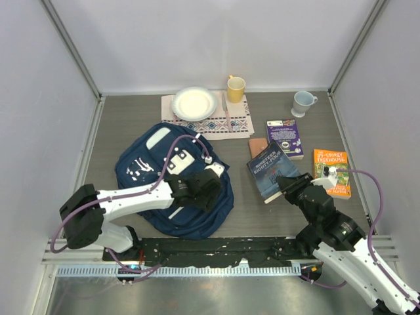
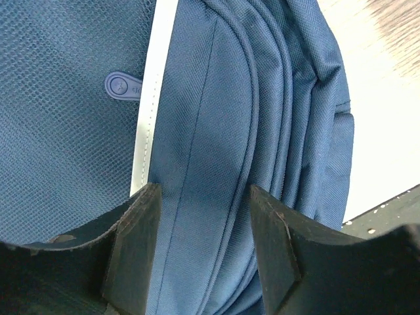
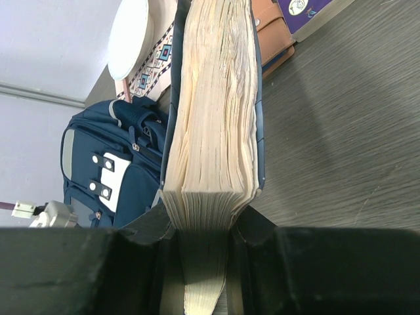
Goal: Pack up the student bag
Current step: Pick up the book from the center of the board, then place the book in the student bag.
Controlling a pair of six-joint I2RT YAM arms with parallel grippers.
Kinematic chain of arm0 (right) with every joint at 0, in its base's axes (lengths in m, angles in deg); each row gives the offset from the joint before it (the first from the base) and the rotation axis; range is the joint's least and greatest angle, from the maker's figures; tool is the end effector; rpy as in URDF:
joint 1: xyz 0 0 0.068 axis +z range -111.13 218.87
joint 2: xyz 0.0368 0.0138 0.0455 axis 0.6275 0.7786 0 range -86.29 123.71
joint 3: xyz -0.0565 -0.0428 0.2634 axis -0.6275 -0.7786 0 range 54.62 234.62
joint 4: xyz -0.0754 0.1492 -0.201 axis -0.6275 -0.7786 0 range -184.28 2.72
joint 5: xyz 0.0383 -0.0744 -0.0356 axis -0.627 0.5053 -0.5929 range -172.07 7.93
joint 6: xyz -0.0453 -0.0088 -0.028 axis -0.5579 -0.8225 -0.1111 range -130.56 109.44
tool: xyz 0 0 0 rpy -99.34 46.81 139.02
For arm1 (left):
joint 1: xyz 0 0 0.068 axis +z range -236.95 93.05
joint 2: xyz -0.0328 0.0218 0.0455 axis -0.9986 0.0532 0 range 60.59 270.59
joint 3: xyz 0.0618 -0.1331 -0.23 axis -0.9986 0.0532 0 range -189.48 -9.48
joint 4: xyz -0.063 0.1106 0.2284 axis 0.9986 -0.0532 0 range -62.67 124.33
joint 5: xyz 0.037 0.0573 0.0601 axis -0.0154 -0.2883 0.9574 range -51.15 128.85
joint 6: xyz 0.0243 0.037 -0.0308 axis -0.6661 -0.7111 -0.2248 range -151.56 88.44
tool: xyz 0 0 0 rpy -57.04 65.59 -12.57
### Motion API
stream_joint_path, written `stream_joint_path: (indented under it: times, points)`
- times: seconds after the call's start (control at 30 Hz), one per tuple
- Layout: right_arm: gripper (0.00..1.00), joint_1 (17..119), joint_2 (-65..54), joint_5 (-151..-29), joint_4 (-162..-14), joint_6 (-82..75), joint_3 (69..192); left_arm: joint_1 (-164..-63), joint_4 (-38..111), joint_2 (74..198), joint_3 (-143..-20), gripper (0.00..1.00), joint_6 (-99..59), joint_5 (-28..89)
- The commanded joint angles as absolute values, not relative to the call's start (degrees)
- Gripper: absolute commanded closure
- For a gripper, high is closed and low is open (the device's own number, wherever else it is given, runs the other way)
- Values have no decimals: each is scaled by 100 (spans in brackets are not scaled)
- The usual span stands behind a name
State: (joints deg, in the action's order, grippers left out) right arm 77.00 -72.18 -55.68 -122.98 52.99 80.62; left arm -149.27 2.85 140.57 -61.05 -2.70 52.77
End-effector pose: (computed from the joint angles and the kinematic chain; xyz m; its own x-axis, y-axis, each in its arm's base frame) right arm 0.0792 0.0420 0.2441 -0.3502 0.7447 -0.5682 0.1805 0.6489 0.7392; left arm 0.1342 -0.2373 0.2158 -0.7398 0.4017 -0.5397 0.5098 0.8582 -0.0600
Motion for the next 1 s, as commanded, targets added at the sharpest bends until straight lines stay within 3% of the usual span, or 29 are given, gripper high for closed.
stream_joint_path:
  times: [0.0, 0.07, 0.1, 0.33, 0.7, 0.97]
  points:
    - [99, 7710, -7267, -5430, -11496, 5483, 8187, -15049, 305, 14303, -6291, 43, -335, 5186]
    - [99, 7710, -7240, -5456, -11496, 5501, 8187, -15128, 287, 14417, -6318, 48, -317, 5317]
    - [99, 7710, -7232, -5448, -11496, 5492, 8187, -15146, 287, 14435, -6318, 58, -300, 5353]
    - [99, 7710, -7258, -5456, -11549, 5474, 8205, -15199, 85, 14400, -6449, 100, -159, 5810]
    - [99, 7710, -7275, -6035, -11751, 5220, 8416, -15164, -381, 13109, -7416, 100, -396, 6794]
    - [99, 7710, -7600, -6879, -11602, 5211, 8538, -14988, -723, 12897, -8049, 100, -633, 7067]
